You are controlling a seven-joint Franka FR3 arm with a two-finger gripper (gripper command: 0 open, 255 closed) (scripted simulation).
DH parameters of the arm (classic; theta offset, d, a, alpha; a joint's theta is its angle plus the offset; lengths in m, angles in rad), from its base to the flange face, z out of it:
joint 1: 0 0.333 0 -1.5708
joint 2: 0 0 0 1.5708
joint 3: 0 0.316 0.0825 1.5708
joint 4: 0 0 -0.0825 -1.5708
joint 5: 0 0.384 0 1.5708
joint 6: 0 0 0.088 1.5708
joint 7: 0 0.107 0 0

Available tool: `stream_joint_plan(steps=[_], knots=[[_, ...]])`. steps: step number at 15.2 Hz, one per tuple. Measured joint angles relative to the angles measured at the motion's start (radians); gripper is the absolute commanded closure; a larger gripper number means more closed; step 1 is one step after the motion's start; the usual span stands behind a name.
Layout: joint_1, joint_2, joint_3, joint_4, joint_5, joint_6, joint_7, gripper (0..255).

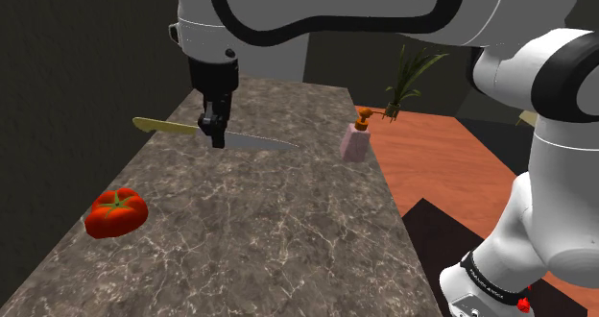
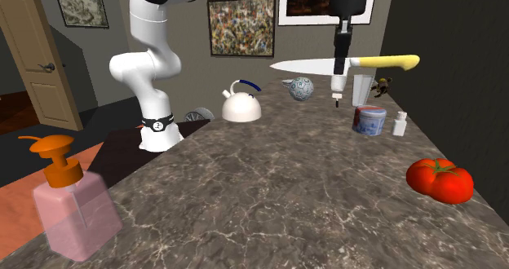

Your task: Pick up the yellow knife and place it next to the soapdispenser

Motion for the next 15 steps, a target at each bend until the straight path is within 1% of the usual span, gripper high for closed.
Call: stream_joint_plan(steps=[2, 3, 5, 7, 9, 13, 15], knots=[[0.005, 0.006, 0.000, 0.028, -0.002, -0.022, 0.000, 255], [-0.004, -0.007, 0.000, 0.015, 0.003, -0.022, -0.007, 255], [-0.041, -0.040, -0.007, -0.029, 0.017, -0.008, -0.044, 255], [-0.084, -0.094, -0.013, -0.110, 0.038, 0.021, -0.083, 255], [-0.122, -0.135, -0.023, -0.162, 0.055, 0.036, -0.127, 255], [-0.191, -0.205, -0.048, -0.254, 0.086, 0.063, -0.215, 255], [-0.225, -0.221, -0.065, -0.277, 0.095, 0.071, -0.265, 255]])
